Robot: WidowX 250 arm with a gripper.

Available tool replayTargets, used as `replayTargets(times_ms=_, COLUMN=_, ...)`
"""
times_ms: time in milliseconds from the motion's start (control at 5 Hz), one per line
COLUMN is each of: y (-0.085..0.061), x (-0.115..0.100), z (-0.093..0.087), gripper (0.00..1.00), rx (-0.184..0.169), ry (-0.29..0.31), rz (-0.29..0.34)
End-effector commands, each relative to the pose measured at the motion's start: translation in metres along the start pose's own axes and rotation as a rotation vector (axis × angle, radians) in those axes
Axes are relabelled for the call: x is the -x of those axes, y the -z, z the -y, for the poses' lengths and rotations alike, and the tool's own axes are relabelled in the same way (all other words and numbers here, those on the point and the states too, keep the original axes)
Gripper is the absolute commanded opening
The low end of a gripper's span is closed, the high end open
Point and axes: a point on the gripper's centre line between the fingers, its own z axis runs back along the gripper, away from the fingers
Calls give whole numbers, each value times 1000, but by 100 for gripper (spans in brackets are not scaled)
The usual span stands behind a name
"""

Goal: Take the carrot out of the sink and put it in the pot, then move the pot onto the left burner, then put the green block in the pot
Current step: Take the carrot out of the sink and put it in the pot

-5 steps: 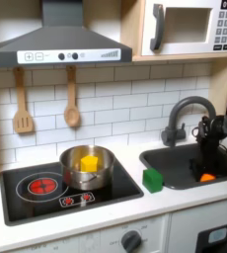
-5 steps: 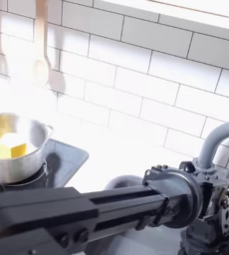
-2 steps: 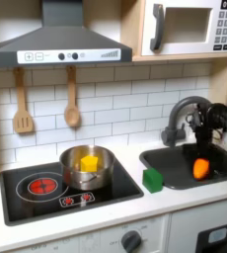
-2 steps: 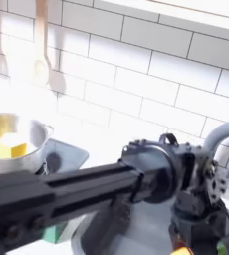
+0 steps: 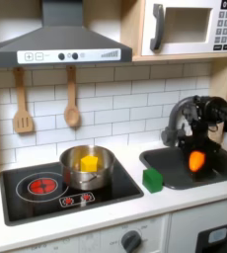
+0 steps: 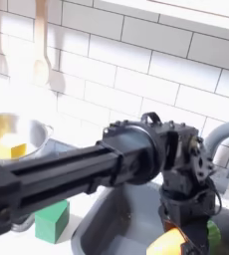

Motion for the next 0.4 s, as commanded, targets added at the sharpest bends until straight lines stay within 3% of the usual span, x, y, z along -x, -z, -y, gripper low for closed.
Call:
replayTargets(times_ms=0, y=-40, x=3, z=0, gripper=0, rx=-19, ry=-145, rz=48)
replayTargets(times_ms=200, y=-33, x=12, z=-2, gripper=0, rx=-38, ry=-304, rz=58)
